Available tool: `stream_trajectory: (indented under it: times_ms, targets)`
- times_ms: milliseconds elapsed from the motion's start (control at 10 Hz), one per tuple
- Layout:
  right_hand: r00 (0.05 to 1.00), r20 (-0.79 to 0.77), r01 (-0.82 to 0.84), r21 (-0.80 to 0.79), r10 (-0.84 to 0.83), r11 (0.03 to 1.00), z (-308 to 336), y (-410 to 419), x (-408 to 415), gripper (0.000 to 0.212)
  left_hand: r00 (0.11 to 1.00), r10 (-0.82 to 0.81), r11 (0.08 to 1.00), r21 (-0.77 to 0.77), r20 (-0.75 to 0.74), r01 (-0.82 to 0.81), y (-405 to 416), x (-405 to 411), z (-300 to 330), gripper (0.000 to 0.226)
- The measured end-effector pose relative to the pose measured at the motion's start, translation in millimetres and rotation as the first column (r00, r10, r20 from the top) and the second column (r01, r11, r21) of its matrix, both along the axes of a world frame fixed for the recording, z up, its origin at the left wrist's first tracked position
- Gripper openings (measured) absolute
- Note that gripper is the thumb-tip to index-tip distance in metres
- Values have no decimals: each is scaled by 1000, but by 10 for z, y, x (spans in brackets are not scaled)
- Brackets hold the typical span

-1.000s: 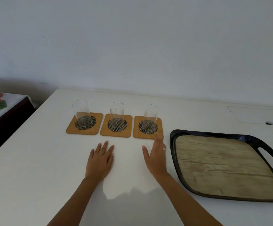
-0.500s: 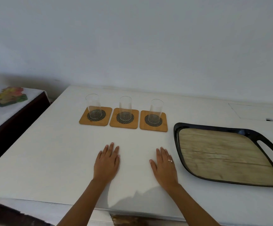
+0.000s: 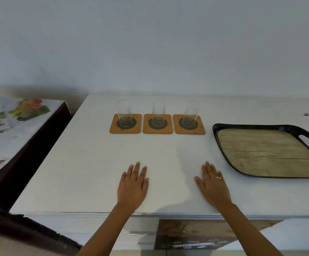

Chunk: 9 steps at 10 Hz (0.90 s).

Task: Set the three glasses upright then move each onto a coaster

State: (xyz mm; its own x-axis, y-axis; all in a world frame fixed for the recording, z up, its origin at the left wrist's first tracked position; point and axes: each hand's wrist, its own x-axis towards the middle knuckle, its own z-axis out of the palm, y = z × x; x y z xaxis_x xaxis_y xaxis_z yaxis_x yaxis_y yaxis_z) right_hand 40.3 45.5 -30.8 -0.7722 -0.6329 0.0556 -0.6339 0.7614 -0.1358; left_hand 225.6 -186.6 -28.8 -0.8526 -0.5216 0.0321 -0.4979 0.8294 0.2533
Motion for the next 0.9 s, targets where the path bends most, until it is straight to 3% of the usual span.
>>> stream_trajectory:
  times_ms: [500,600,700,900]
  targets:
    - [1000,7,21,5,-21,1000,27,151,165,67,999,52,998,-24,-8,-52,127,177,15,55]
    - [1000,18,12,13,-12,1000,37,146,175,68,998,37,999,-26,-44,-38,139,193,58,69]
    - [999,35,23,-4,-23,1000,47,159,180,69,997,36,999,-30,-63,-38,157,202,60,77]
    - [999,-26,32,-103,-34,994,109,83,141,74,988,81,996,-38,-129,-86,129,98,165,73]
